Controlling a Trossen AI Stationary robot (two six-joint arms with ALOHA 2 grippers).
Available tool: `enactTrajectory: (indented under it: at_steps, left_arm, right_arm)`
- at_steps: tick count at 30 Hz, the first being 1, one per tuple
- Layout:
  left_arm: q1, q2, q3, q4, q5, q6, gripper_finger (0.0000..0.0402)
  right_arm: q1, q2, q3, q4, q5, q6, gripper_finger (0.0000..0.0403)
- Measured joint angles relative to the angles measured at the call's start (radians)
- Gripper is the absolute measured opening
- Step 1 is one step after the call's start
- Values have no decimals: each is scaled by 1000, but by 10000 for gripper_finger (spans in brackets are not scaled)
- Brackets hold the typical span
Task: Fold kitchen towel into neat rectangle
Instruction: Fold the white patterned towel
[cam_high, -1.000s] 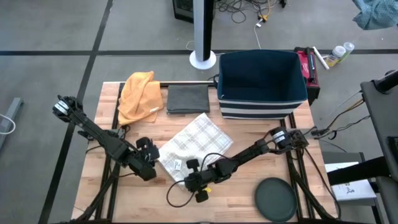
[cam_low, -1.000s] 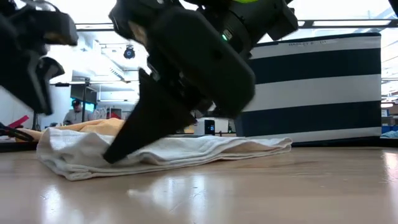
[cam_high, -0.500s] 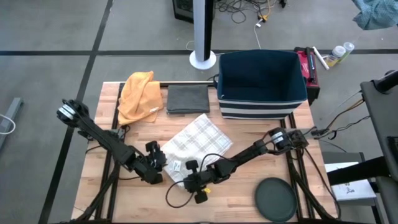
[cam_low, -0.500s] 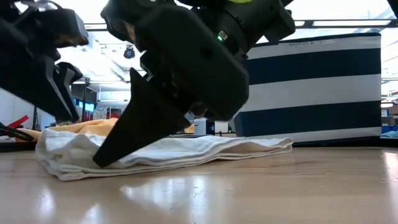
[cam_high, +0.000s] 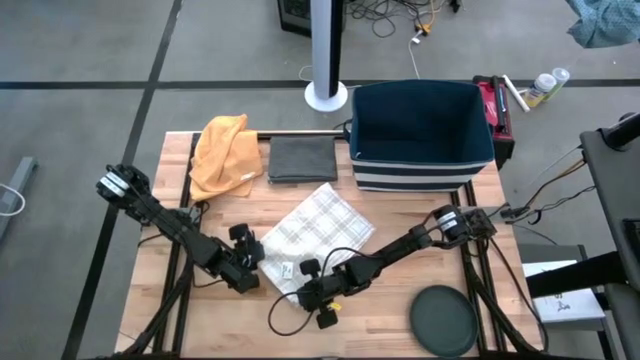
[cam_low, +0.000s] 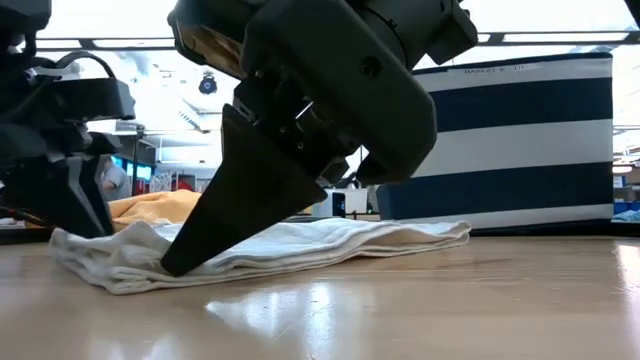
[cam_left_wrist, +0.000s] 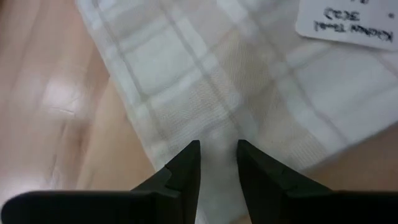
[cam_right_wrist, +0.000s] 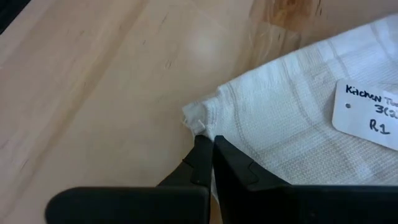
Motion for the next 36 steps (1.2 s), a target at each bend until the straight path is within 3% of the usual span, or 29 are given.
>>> enactTrajectory:
  at_steps: [13, 16, 24, 36]
  left_arm:
    - [-2, -27, -24, -15, 50, 48, 96]
    - [-1, -71, -9, -93, 23, 62, 96]
    - [-2, -182, -9, -107, -14, 61, 96]
    - [-2, -124, -62, 97, -20, 54, 96]
  right_arm:
    - [-1, -58, 49, -49, 13, -42, 2]
    - [-2, -80, 62, -56, 51, -74, 2]
    - [-9, -79, 60, -55, 61, -65, 2]
    - [-9, -52, 54, -54, 50, -70, 2]
